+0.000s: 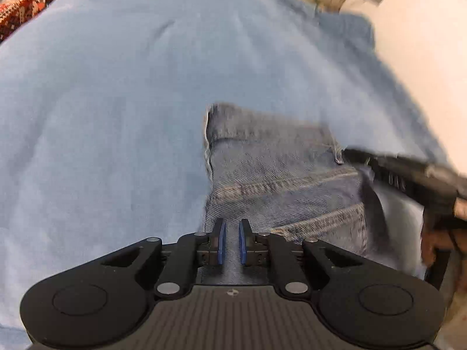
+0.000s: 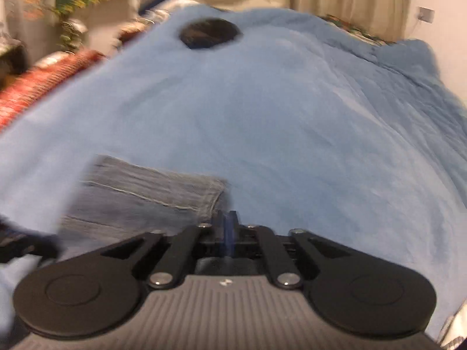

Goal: Fold clothes

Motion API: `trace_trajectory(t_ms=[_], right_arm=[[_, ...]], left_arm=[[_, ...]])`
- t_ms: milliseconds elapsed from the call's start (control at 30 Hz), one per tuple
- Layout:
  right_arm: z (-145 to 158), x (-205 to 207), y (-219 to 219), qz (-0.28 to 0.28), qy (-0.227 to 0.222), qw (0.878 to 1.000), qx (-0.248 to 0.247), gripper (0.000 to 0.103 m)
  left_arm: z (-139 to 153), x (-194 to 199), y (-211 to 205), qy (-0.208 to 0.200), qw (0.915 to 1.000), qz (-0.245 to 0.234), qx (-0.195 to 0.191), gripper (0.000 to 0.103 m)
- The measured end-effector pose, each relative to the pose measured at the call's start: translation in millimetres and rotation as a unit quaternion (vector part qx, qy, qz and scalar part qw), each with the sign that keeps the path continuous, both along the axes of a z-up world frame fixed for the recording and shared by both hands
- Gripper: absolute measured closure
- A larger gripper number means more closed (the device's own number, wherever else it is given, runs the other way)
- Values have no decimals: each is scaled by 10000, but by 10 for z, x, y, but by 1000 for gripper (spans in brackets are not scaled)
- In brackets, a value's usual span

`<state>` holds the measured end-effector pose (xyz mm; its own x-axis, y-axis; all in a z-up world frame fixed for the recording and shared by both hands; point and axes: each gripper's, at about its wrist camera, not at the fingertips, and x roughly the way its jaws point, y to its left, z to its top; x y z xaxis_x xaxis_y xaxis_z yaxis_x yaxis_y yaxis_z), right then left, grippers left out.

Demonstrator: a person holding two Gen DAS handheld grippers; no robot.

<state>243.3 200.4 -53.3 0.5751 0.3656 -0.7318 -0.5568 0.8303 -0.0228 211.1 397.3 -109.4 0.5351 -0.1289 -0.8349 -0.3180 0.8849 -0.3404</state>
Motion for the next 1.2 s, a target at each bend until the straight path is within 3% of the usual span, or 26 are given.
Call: trace_trajectory(t_ms=[100, 167, 233, 300, 500, 533, 567, 733, 900, 1000, 1033, 1133, 1200], right_arm=[[67, 77, -164, -245, 322, 9967, 708, 103], [111, 129, -274, -408, 536, 9908, 1178, 92], [179, 153, -333, -285, 866, 9801, 1761, 88], [192, 199, -335, -171, 1076, 9741, 1981, 83], [92, 140, -214, 241, 706, 9889, 1283, 80], [75, 129, -194, 310, 640, 9907, 1161, 92], [58, 119, -173, 379, 574, 9922, 1039, 95], [-27, 66, -70, 722, 245, 9962, 426, 96], [-112, 13, 32, 1060, -87, 9942, -189, 95], [-99, 133, -34, 884, -8, 9960, 141, 87], [-68, 181, -141, 675, 104, 9968, 406, 80], [104, 306, -491, -64, 357, 9939, 1044, 82], [285, 246, -754, -278, 394, 9891, 1391, 86]], left_arm=[[-15, -10, 8, -1, 10000, -28, -9, 93], [-19, -20, 17, -12, 10000, -44, -18, 93], [-22, -29, 25, -23, 10000, -60, -28, 93], [-26, -38, 34, -34, 10000, -76, -38, 93], [10, -55, -38, -32, 9999, -142, 73, 93], [23, -60, -28, -28, 9999, -122, 41, 93], [35, -66, -17, -24, 9999, -102, 9, 93], [249, -84, 9, -425, 9990, -48, -139, 93], [16, 44, -102, -176, 9993, -129, -295, 95], [51, 55, -94, -143, 9993, -104, -321, 95], [83, 51, -74, -149, 9992, -84, -356, 95], [221, -14, 56, -428, 9981, 83, -446, 94], [275, -24, 167, -570, 9971, 226, -461, 94]])
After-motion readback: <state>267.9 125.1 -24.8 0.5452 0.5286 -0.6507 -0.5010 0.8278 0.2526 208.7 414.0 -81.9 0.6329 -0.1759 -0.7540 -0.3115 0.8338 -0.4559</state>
